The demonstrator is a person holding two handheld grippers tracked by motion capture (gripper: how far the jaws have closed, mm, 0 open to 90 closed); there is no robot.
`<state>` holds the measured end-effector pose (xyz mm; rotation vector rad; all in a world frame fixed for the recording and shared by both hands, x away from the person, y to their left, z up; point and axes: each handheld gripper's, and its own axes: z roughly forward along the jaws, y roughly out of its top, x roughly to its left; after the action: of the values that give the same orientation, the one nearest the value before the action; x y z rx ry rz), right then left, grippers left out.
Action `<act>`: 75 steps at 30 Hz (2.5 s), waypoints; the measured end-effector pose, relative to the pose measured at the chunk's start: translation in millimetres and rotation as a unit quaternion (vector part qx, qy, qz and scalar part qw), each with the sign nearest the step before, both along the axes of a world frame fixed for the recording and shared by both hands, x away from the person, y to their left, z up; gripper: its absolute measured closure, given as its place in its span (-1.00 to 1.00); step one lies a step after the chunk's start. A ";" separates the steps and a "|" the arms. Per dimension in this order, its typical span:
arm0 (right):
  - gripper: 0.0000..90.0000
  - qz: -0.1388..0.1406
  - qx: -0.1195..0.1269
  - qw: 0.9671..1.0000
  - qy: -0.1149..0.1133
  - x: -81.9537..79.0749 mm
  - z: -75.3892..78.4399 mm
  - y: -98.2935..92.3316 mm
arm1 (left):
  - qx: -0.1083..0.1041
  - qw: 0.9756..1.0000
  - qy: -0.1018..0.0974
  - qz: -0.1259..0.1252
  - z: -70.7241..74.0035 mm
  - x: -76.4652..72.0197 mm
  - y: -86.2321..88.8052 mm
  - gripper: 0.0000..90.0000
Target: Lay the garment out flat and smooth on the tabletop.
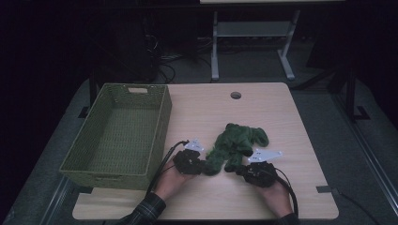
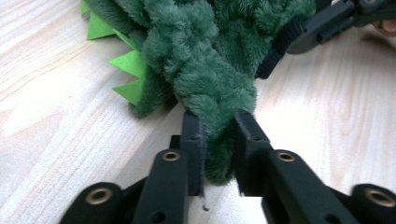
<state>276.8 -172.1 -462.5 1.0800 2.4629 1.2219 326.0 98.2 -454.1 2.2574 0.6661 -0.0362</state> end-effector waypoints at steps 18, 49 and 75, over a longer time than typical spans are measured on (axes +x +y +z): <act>0.90 -0.052 -0.001 0.998 -0.024 -5.3 22.1 -72.8 | -0.047 0.999 0.005 0.004 26.1 -5.4 14.6 0.78; 0.92 -0.049 -0.035 0.997 0.038 -8.1 4.6 -96.9 | 0.038 0.998 0.049 0.003 5.4 -5.2 8.1 0.76; 0.28 -0.048 0.021 0.998 -0.018 13.4 33.1 -86.5 | -0.022 0.999 -0.030 0.011 50.1 38.3 -8.8 0.07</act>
<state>290.2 -258.7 -429.4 1.1625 2.3399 1.2589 364.3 89.4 -404.0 2.2006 0.6524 0.0275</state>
